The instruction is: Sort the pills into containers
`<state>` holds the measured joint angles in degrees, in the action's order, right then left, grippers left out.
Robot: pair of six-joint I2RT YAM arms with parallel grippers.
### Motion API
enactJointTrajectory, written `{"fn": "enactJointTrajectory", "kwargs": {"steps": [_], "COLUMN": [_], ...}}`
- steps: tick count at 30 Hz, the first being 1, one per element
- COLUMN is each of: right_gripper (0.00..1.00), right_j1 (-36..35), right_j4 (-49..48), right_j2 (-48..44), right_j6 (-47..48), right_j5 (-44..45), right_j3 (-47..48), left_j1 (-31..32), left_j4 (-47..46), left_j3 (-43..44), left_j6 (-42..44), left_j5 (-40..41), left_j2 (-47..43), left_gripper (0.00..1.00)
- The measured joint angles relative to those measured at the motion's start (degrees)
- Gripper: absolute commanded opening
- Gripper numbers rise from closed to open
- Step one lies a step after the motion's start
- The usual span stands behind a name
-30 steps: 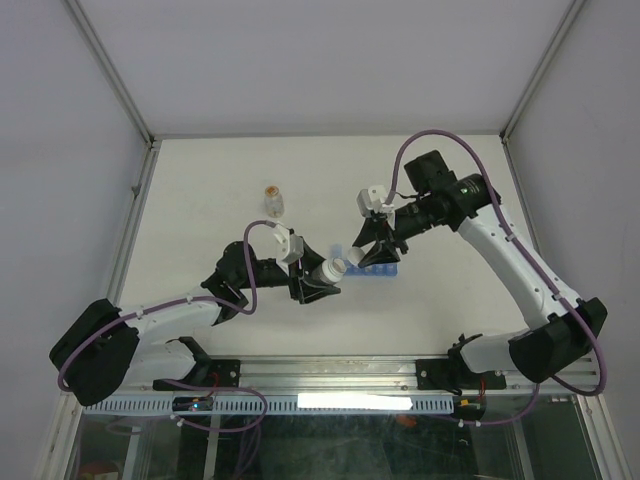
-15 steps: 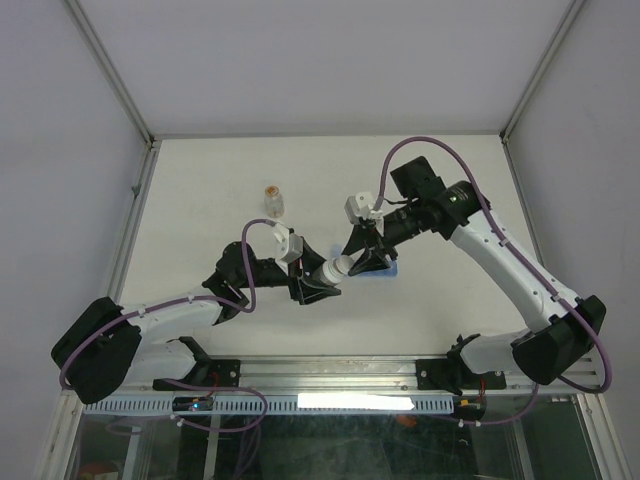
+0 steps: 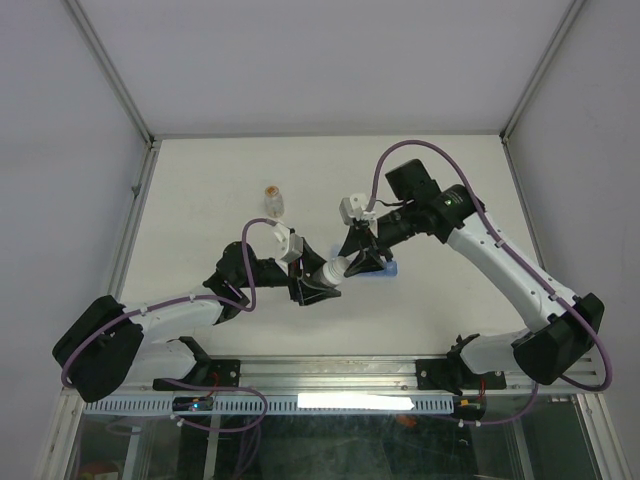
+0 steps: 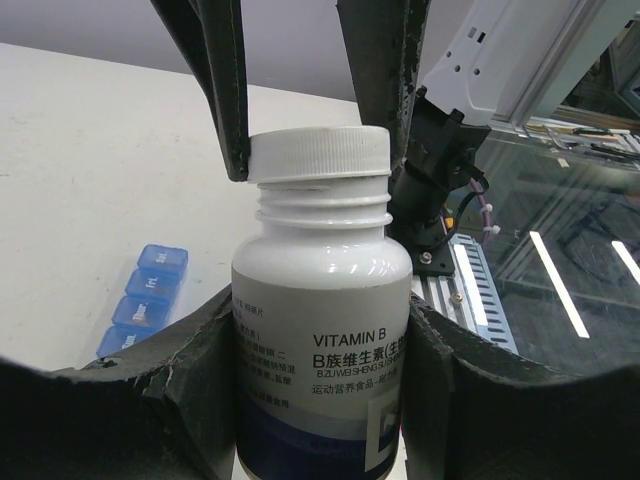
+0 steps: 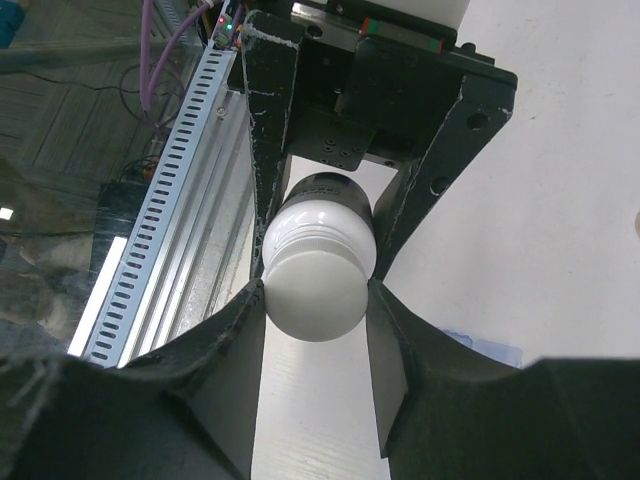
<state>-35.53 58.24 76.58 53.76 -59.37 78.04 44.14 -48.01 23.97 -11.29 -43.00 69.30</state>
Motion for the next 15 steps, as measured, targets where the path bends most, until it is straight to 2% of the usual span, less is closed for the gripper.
{"fn": "enactJointTrajectory", "kwargs": {"steps": [15], "right_gripper": [0.22], "right_j1": [-0.50], "right_j4": [-0.57], "right_j2": [-0.17], "right_j6": [0.81], "right_j5": [-3.04], "right_j3": [-1.25], "left_j1": [0.00], "left_j4": [-1.90], "left_j3": [-0.28], "left_j6": [-2.91], "left_j5": [-2.47], "left_j2": [0.09], "left_gripper": [0.00]}}
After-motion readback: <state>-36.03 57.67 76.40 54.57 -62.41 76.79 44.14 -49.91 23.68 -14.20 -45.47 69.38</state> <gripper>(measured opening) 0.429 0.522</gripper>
